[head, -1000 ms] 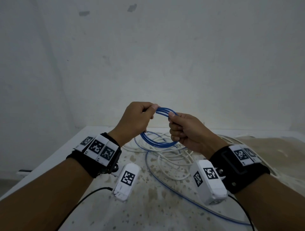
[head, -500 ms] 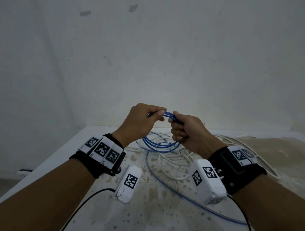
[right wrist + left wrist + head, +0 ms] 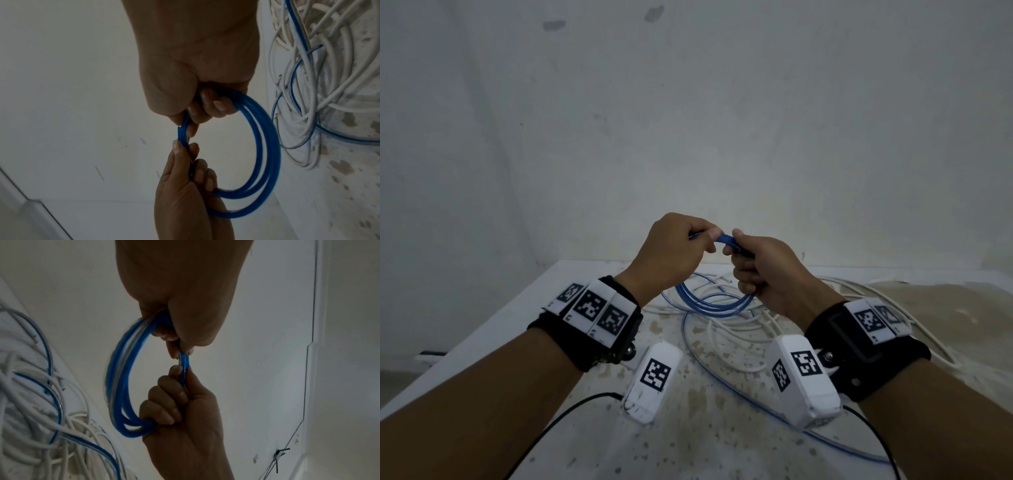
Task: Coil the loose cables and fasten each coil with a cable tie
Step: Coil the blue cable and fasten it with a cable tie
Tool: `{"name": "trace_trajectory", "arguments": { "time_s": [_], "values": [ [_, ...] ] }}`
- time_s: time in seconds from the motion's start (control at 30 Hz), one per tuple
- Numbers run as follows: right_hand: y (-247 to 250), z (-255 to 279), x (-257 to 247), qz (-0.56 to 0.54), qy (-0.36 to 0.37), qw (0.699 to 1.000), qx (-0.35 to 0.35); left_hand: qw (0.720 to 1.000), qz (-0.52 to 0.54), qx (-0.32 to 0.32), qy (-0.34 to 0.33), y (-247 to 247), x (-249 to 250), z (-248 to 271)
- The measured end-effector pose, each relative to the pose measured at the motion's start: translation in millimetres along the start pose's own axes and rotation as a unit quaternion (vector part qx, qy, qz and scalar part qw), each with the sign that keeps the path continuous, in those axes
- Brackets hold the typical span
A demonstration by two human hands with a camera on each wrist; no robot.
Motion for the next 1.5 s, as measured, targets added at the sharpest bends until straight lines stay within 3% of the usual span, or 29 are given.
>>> {"name": "trace_trajectory", "arguments": {
  "time_s": [0.13,0.3,0.47,0.63,0.73,1.03,1.13,1.2,1.23,1.3,1.37,1.43,1.5],
  "values": [
    [-1,2,-1,0.039,0.0,0.999,-0.01,1.0,-0.001,-0.005,0.0,-1,-1,3],
    [1,0,-1,0.092,0.02,0.996,-0.001,0.998,0.031,-0.011,0.047,-5,2,4],
    [8,7,0,0.105,0.028,0.994,-0.003,0.998,0.022,-0.043,0.039,-7,6,3],
    [23,22,-2,0.119,0.03,0.992,0.004,0.988,0.142,-0.047,0.029,-22,16,3],
    [34,33,-2,0.101,0.016,0.995,0.011,0.991,0.125,-0.04,0.022,-33,25,-1],
    [77,83,6,0.041,-0.032,0.997,0.064,0.981,0.165,-0.088,0.044,-85,64,-14],
    [102,109,14,0.071,-0.057,0.987,0.134,0.978,0.173,-0.109,0.046,-109,80,-16],
    [133,134,18,0.233,-0.098,0.944,0.212,0.974,0.182,-0.126,0.044,-127,92,-15],
    [149,149,18,0.346,-0.128,0.897,0.242,0.973,0.186,-0.133,0.044,-135,97,-14],
    [180,184,18,0.528,-0.224,0.769,0.282,0.969,0.196,-0.146,0.047,-150,108,-12],
    [203,220,16,0.592,-0.299,0.682,0.308,0.965,0.203,-0.159,0.045,-162,118,-9],
    [220,253,14,0.612,-0.352,0.63,0.323,0.962,0.21,-0.172,0.04,-171,125,-6],
    [235,276,15,0.619,-0.398,0.597,0.319,0.959,0.215,-0.181,0.036,-177,129,-3]
  ]
}}
Point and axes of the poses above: each hand's wrist, its own z-axis away from the middle knuckle, its own y-axis out of the back of the hand, x = y × z, the point moved 3 cm from there along -z, towards the middle knuckle, and after that the axes turned 15 degrees about -x, right-handed, at the moved point
